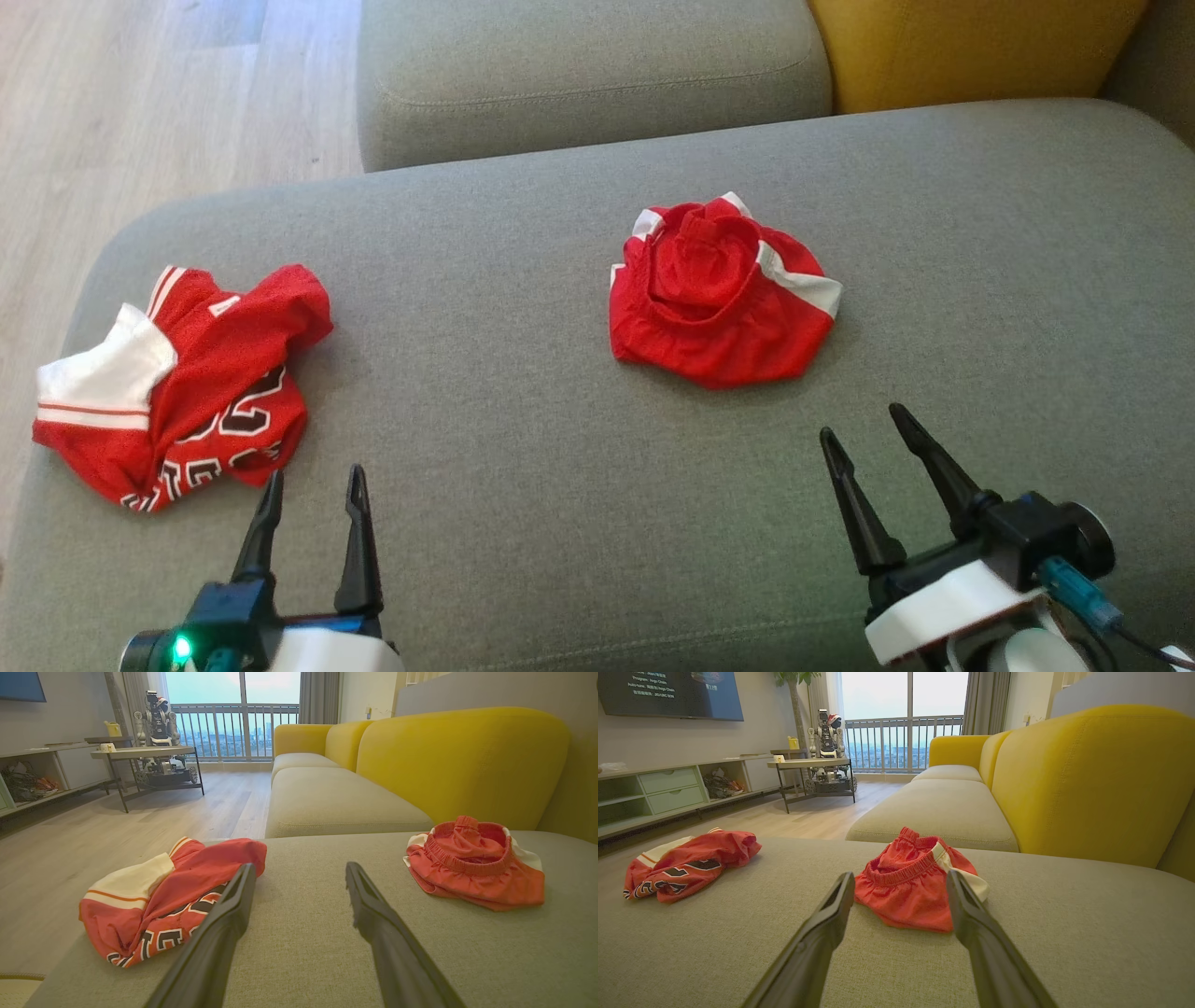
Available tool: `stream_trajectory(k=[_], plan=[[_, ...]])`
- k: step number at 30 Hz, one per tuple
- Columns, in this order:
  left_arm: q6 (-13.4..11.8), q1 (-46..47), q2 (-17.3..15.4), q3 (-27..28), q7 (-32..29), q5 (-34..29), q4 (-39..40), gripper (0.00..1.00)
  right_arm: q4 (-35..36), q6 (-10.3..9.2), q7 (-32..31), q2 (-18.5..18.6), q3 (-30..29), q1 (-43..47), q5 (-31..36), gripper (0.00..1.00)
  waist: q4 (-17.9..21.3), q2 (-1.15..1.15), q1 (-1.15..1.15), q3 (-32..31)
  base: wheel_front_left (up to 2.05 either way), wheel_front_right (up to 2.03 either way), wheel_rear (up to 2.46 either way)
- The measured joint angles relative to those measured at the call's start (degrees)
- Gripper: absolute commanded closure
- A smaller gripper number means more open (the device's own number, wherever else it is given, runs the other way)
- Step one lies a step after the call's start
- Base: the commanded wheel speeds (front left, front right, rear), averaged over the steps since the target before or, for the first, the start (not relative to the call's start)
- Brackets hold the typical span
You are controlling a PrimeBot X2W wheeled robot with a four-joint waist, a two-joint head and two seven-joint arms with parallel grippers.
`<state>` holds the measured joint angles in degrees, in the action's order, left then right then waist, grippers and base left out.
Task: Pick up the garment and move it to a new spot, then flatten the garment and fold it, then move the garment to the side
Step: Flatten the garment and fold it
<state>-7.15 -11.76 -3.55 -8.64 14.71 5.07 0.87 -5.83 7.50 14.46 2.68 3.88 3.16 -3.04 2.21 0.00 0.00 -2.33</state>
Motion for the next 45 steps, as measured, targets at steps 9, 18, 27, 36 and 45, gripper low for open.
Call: stream_trajectory(k=[9, 18, 27, 36, 45], plan=[[0.59, -0.99, 0.20, 0.13, 0.00, -0.05, -0.66, 0.00, -0.05, 0.00, 0.00, 0.00, 0.07, 0.00, -0.08, 0.00, 0.13, 0.00, 0.00, -0.20, 0.00, 0.00, 0.00], [3.23, 0.14, 0.22, -0.01, 0.00, -0.75, -1.47, 0.00, 0.20, 0.00, 0.00, 0.00, 0.93, -0.17, -0.07, 0.00, 1.61, 0.00, 0.00, 0.82, 0.00, 0.00, 0.00], [10.87, 15.18, 0.53, -5.80, 0.00, 1.12, -5.77, 0.00, 1.35, 0.00, 0.00, 0.01, 1.38, -1.39, -0.07, 0.00, 6.26, 0.00, 0.00, 4.08, 0.00, 0.00, 0.00], [12.89, 32.07, 0.76, -12.17, -3.76, -1.10, -18.22, 0.00, 3.98, 0.00, 0.00, 0.01, 1.66, -5.94, -2.29, 0.00, 10.77, 0.00, -0.01, 10.36, 0.00, 0.00, 0.00], [13.70, 45.85, 0.89, -19.15, -13.05, 8.90, -27.16, 0.00, 5.11, 0.00, 0.00, 0.01, 1.62, -7.40, -2.78, 0.00, 14.34, 0.00, -0.01, 17.53, 0.00, 0.00, 0.00]])
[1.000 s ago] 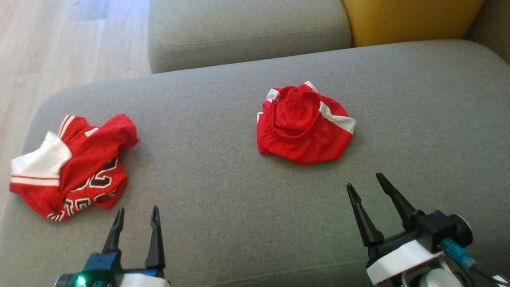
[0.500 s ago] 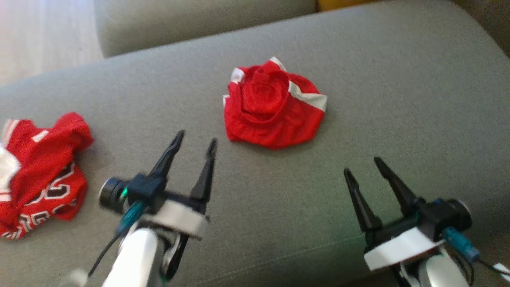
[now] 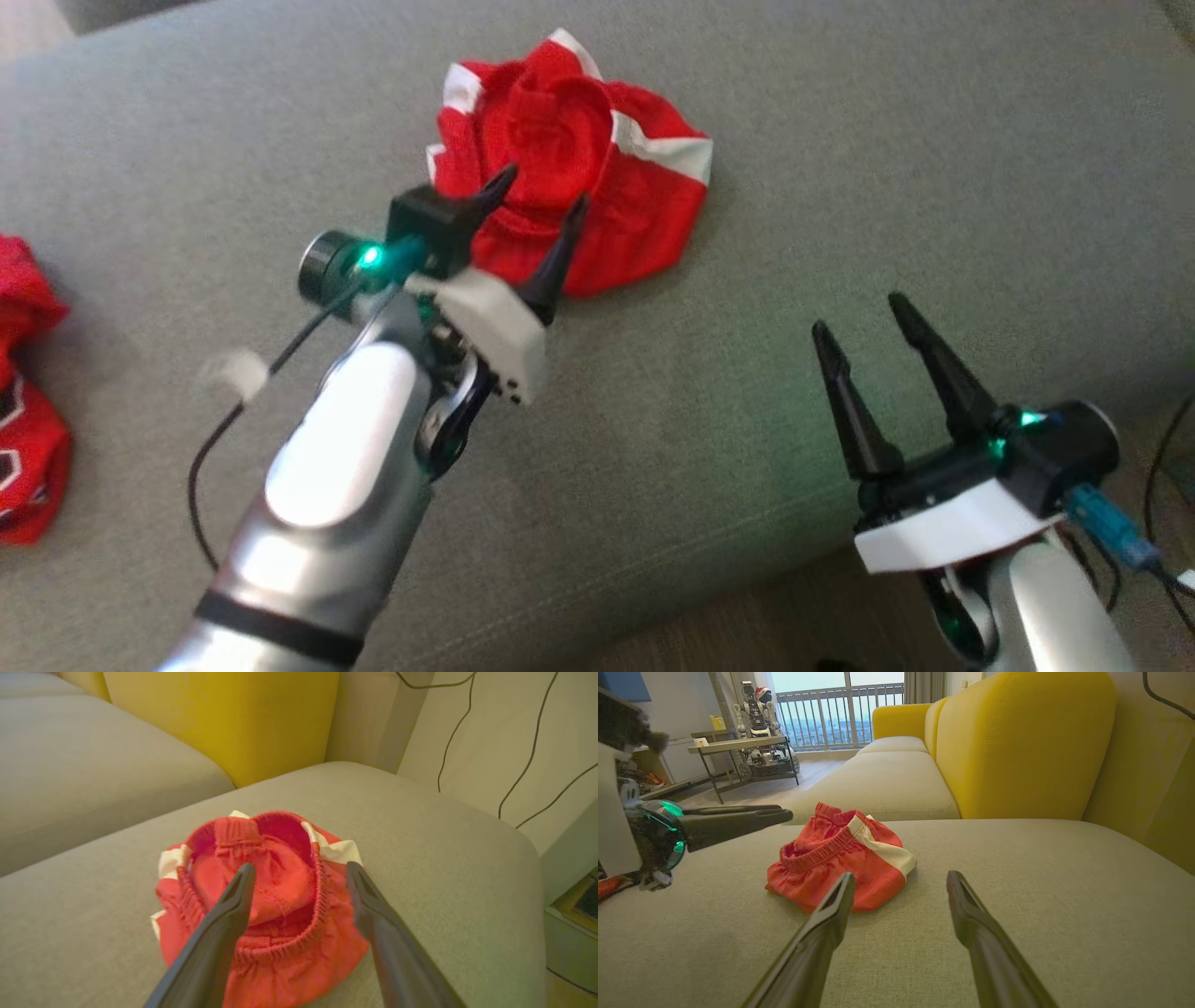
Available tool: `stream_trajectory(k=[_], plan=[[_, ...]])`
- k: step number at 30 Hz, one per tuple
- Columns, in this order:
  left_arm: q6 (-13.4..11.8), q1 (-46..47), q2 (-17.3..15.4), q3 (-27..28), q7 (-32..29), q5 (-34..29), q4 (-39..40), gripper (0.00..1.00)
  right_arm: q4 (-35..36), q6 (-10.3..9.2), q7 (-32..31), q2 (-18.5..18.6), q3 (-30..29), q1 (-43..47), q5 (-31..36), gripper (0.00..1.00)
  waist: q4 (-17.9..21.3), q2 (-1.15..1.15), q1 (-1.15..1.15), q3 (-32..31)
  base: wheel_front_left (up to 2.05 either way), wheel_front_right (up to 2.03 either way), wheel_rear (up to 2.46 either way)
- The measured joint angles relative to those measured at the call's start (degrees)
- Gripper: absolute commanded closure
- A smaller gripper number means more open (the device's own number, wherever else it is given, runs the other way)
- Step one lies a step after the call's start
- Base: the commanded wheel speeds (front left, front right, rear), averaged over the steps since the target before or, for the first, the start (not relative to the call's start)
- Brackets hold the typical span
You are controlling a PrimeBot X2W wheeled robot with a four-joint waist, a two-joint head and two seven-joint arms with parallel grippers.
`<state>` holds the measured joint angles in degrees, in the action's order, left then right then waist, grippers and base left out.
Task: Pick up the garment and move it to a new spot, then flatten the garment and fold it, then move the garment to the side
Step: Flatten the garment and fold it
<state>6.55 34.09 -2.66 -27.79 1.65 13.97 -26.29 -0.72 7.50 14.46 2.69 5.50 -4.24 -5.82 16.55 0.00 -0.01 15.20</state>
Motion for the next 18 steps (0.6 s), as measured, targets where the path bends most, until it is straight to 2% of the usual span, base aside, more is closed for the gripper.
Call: stream_trajectory(k=[5, 13, 18], plan=[[-0.41, 5.07, -0.02, -3.50, -3.07, 2.05, -2.82, 0.00, 0.87, 0.00, 0.01, -0.01, 0.09, -1.79, -0.40, 0.00, 1.06, 0.00, 0.00, 2.87, 0.00, 0.00, 0.00], [-2.79, 12.59, 0.02, -7.43, -5.84, 2.26, -8.20, 0.00, 1.33, 0.00, 0.00, -0.01, 0.70, -2.65, -1.58, 0.00, 3.00, 0.00, 0.00, 6.88, 0.00, 0.00, 0.00], [-3.04, 15.10, 0.02, -8.80, -5.23, 2.22, -10.11, 0.00, 1.53, 0.00, 0.01, -0.01, 0.63, -3.78, -2.38, 0.00, 4.06, 0.00, 0.01, 8.26, 0.00, 0.00, 0.00]])
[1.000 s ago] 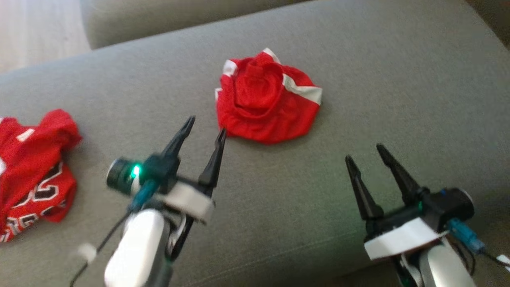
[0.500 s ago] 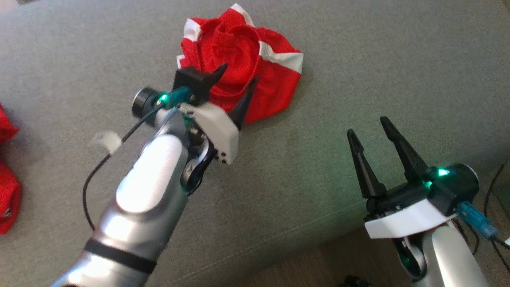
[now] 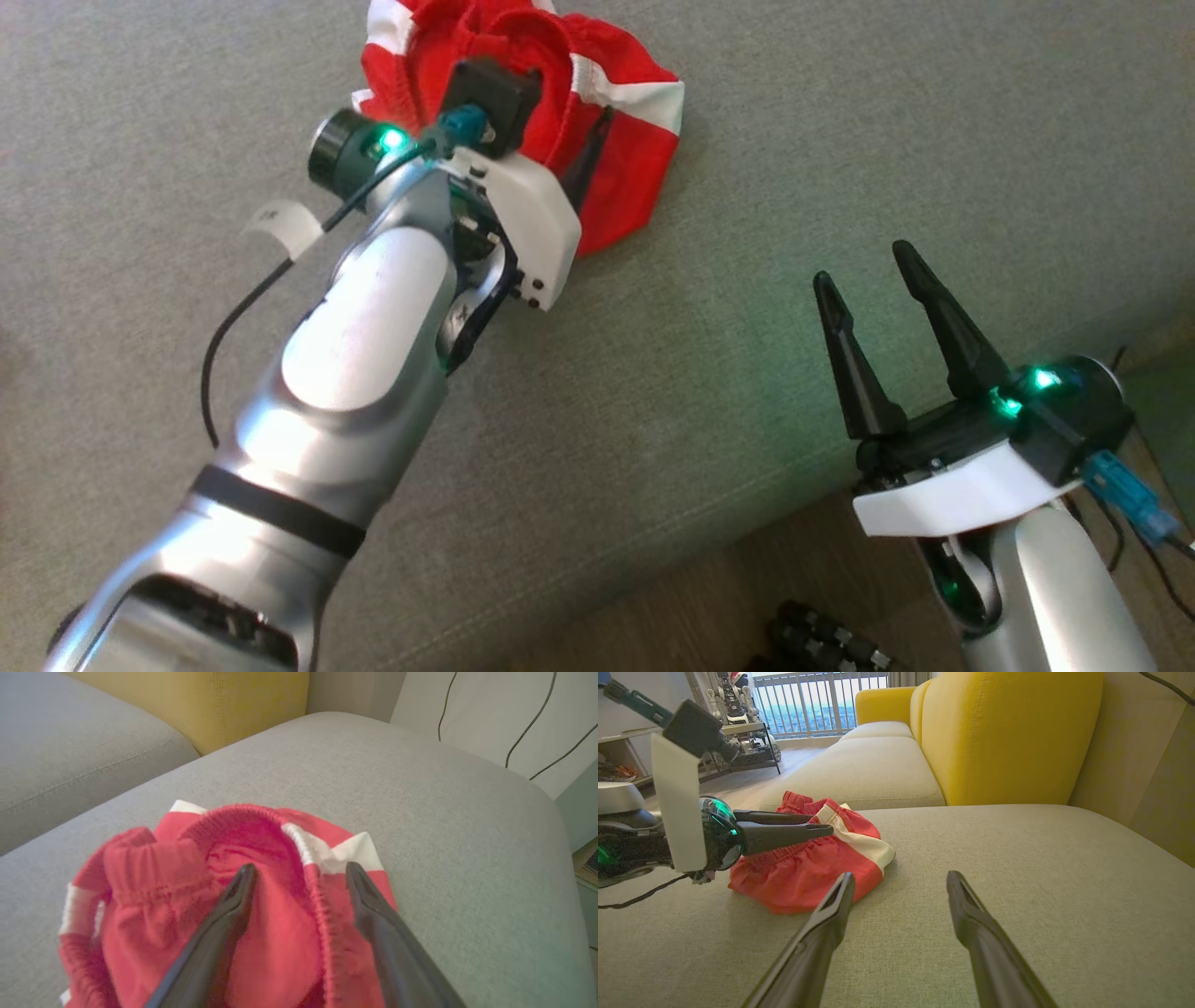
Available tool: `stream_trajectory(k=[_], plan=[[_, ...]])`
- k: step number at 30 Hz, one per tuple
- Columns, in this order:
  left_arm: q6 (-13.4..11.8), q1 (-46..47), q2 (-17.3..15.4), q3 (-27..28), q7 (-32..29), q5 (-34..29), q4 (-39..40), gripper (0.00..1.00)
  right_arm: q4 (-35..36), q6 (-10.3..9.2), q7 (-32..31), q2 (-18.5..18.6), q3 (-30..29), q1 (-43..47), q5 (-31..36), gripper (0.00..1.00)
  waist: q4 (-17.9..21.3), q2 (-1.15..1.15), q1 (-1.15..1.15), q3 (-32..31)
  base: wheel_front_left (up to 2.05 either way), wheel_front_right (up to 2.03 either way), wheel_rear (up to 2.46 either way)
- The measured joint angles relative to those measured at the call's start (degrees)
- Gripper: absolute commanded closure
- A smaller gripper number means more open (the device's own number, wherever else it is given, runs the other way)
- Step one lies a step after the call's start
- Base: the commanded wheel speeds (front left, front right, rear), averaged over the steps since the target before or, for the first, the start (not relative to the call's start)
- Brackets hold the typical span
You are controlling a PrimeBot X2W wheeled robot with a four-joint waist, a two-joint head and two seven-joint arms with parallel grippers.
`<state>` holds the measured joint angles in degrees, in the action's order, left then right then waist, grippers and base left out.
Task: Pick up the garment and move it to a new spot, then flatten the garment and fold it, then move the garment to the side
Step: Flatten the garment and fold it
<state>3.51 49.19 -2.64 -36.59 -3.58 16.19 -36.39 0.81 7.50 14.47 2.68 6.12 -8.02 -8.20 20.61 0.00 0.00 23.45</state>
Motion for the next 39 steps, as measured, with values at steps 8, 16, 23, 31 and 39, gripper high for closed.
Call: stream_trajectory(k=[8, 16, 23, 31, 39], plan=[[-0.05, 3.03, 0.00, -1.77, 0.70, -0.42, -1.00, 0.00, 0.12, 0.00, 0.00, 0.00, 0.01, -0.05, -0.62, 0.00, 0.81, 0.00, 0.00, 0.88, 0.00, 0.00, 0.00], [-0.07, 3.28, 0.00, -3.46, 0.13, -0.40, -1.60, 0.61, 0.12, 0.00, 0.00, 0.00, 0.08, -0.35, -1.33, 0.00, 1.48, 0.00, 0.00, 1.34, 0.00, 0.00, 0.00], [-0.54, 4.05, -0.03, -4.43, 0.21, -0.57, -0.93, 1.00, 0.11, 0.00, 0.00, 0.00, 0.03, -0.79, -1.51, 0.00, 1.40, 0.00, 0.00, 1.08, 0.00, 0.00, 0.00], [1.62, 4.11, -0.05, -2.45, -0.93, 7.13, 5.73, 1.00, -0.31, 0.00, -0.01, 0.00, 0.02, -0.77, -1.98, 0.00, 0.88, 0.00, 0.01, -2.19, 0.00, 0.00, 0.00], [2.85, 8.23, 0.05, 1.81, -5.04, 16.92, 16.34, 1.00, -0.93, 0.00, 0.00, 0.01, -0.48, 0.43, -2.19, 0.00, 0.17, 0.00, 0.01, -7.08, 0.00, 0.00, 0.00]])
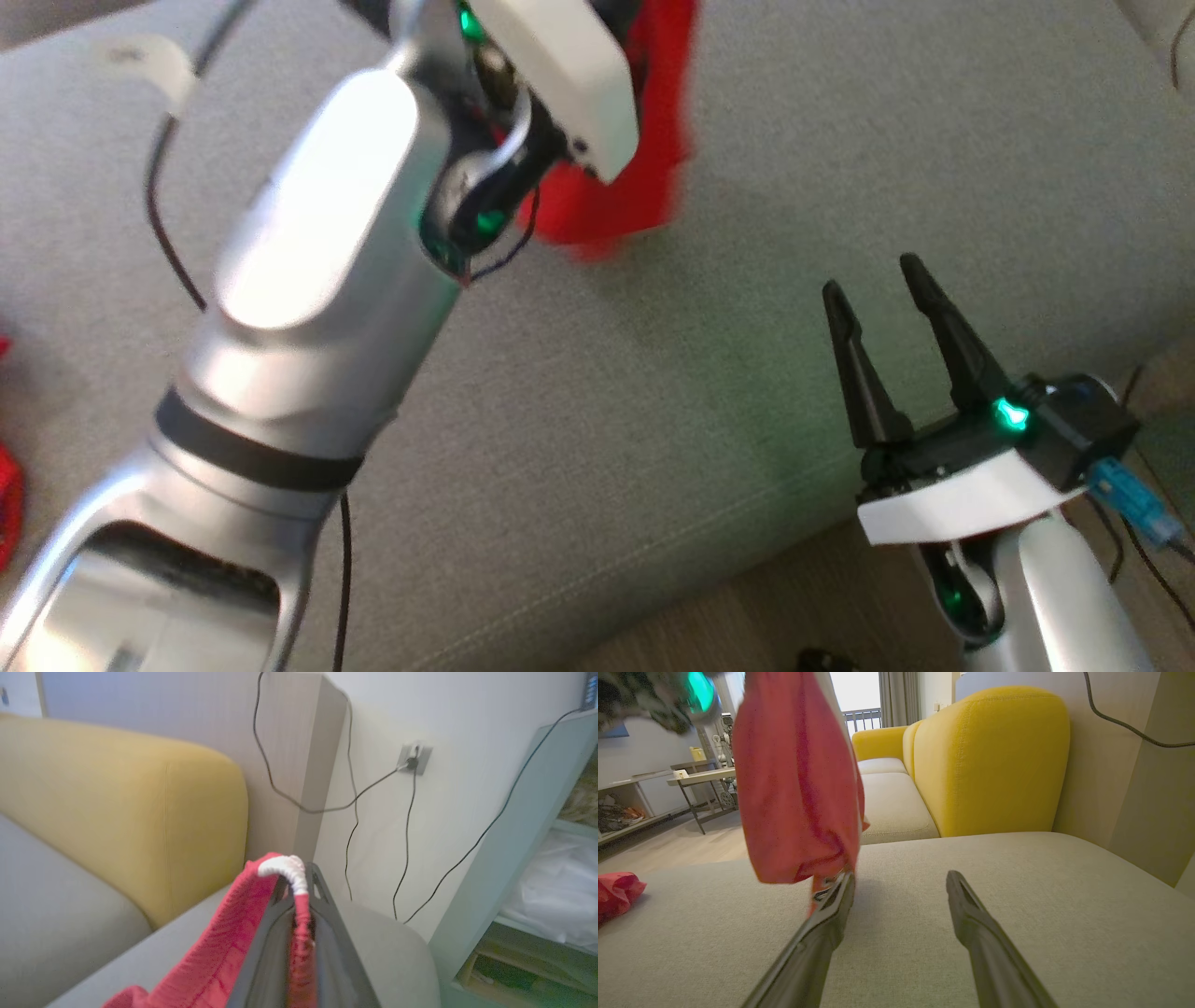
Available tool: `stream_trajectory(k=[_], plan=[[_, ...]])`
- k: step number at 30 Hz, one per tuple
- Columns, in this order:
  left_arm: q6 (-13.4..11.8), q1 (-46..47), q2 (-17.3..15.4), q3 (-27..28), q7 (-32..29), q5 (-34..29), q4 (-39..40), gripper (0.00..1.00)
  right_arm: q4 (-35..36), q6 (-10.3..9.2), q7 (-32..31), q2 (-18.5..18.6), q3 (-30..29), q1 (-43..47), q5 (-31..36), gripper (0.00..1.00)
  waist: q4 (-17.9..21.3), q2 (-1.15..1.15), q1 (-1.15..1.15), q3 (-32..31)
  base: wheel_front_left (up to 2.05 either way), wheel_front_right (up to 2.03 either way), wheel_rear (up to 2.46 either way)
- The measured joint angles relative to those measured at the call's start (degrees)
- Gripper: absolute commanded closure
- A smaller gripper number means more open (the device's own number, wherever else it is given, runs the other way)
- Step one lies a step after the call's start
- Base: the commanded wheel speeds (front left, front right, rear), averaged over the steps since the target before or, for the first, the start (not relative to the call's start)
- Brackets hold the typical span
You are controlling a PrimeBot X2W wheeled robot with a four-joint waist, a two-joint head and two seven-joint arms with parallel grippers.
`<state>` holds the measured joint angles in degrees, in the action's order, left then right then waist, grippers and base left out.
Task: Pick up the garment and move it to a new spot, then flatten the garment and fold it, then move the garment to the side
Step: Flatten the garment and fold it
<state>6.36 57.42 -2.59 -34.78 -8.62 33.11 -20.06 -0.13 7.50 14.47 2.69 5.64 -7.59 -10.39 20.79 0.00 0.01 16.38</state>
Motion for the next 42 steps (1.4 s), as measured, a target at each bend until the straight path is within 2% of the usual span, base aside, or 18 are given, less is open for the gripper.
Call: stream_trajectory(k=[4, 7, 12, 15, 18, 24, 29, 31, 35, 42], plan=[[0.31, 1.18, -1.54, 2.40, -1.23, 3.01, 6.97, 1.00, -0.23, 0.00, 0.00, 0.01, 0.18, 1.27, 0.33, 0.00, -1.67, 0.00, 0.00, -2.16, 0.00, 0.00, 0.00], [0.11, -3.07, -4.97, 5.49, -1.98, 6.83, 11.48, 1.00, -0.15, 0.00, 0.00, 0.01, 0.54, 1.24, 0.36, 0.00, -3.47, 0.00, 0.00, -3.23, 0.00, 0.00, 0.00], [-0.30, -23.24, -11.25, 8.27, -1.04, 12.76, 17.28, 1.00, -0.05, 0.00, 0.00, 0.03, 0.64, 1.60, 2.20, 0.00, -7.33, 0.00, 0.00, -4.11, 0.00, 0.00, 0.00], [-0.63, -36.04, -13.05, 8.12, 1.78, 13.89, 17.49, 1.00, -0.21, 0.00, 0.00, 0.03, 0.76, 3.10, 4.27, 0.00, -10.09, 0.00, 0.00, -3.98, 0.00, 0.00, 0.00], [-0.46, -42.66, -13.88, 8.02, 5.87, 13.66, 14.88, 1.00, -0.94, 0.00, 0.00, 0.03, 0.86, 4.62, 6.87, 0.00, -12.91, 0.00, 0.00, -3.51, 0.00, 0.00, 0.00], [0.07, -43.68, -13.57, 8.12, 14.27, 11.40, 8.49, 1.00, -4.36, 0.00, 0.00, 0.01, -0.21, 4.16, 7.24, 0.00, -17.96, 0.00, 0.00, -2.16, 0.00, 0.00, 0.00], [0.54, -43.26, -12.79, 7.71, 17.94, 11.34, 4.75, 1.00, -13.25, 0.00, -0.01, 0.04, -3.66, -0.72, 6.80, 0.00, -20.74, 0.00, -0.01, -1.26, 0.00, 0.00, 0.00], [0.62, -42.76, -12.74, 7.58, 18.70, 11.34, 3.80, 1.00, -17.34, 0.00, -0.02, 0.07, -3.58, -3.00, 6.73, 0.00, -21.31, 0.00, -0.01, -1.07, 0.00, 0.00, 0.00], [0.71, -41.91, -12.70, 7.17, 19.89, 11.34, 2.40, 1.00, -24.21, 0.00, -2.15, 0.07, -3.57, -7.48, 2.57, 0.00, -21.47, 0.00, -0.01, -0.66, 0.00, 0.00, 0.00], [0.75, -41.24, -12.49, 5.77, 21.18, 11.33, 0.82, 1.00, -30.72, 0.00, -9.34, 0.15, -3.69, -14.35, 1.19, 0.00, -21.59, 0.00, -0.01, -0.43, 0.00, 0.00, 0.00]])
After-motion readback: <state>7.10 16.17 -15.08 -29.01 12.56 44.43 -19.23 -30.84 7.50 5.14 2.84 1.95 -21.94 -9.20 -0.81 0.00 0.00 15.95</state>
